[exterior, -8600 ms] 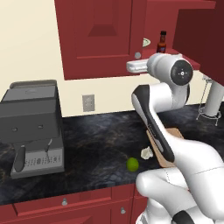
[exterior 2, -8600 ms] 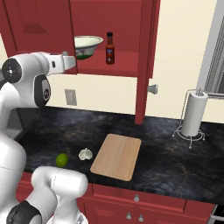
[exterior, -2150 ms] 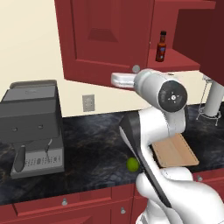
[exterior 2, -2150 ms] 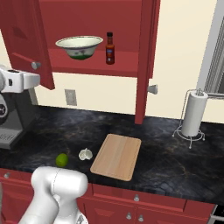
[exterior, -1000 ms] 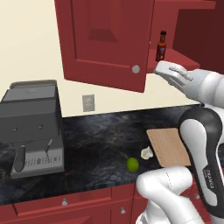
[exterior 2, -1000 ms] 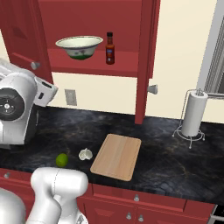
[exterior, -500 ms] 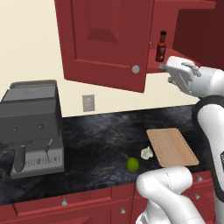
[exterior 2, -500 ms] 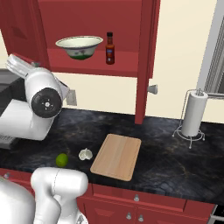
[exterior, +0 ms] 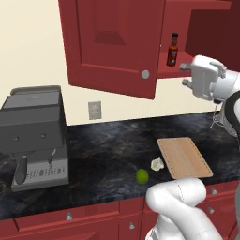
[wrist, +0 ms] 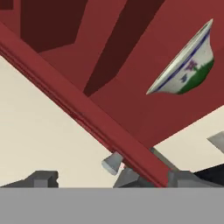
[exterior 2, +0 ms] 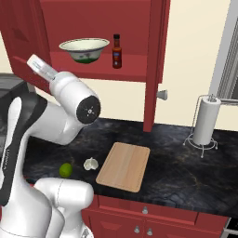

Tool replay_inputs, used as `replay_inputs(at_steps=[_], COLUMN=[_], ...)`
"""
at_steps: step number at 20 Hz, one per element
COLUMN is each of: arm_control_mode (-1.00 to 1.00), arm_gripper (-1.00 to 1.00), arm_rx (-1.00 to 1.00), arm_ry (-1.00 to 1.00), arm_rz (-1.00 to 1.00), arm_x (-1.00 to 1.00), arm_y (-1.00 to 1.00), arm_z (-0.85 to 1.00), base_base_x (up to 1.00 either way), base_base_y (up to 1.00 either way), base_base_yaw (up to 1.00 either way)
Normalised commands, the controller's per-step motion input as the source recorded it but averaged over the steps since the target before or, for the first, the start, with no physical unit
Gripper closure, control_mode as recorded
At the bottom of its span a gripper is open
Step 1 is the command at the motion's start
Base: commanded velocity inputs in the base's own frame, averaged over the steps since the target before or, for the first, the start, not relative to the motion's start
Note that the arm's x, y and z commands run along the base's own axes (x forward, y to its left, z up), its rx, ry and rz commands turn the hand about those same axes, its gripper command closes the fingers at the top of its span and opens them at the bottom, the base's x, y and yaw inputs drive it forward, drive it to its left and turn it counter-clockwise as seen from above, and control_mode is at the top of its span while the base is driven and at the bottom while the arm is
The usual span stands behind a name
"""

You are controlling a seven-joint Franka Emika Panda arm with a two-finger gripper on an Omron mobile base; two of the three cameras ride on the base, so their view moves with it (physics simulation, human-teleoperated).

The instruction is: Open the cabinet. Place the bowl and condiment on the counter. Then place the lime and garlic on the cutting board.

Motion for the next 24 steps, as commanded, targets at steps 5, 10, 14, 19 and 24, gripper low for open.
replay_inputs(at_steps=[5,10,14,19,24], arm_control_mode=[-1.0,-1.0,-1.0,-1.0,-1.0], arm_gripper=[-1.0,-1.0,-1.0,-1.0,-1.0], arm_rx=[0.13,0.09,0.08,0.02,0.01], arm_ry=[0.03,0.09,0.08,0.04,0.02], arm_rz=[0.13,0.08,0.06,0.04,0.06], arm_x=[0.44,0.58,0.51,0.32,0.08], arm_y=[-0.16,0.0,0.02,0.26,0.08], arm_z=[0.0,0.0,0.0,0.0,-0.04], base_base_x=[0.0,0.0,0.0,0.0,0.0], base_base_y=[0.0,0.0,0.0,0.0,0.0], base_base_yaw=[0.0,0.0,0.0,0.0,0.0])
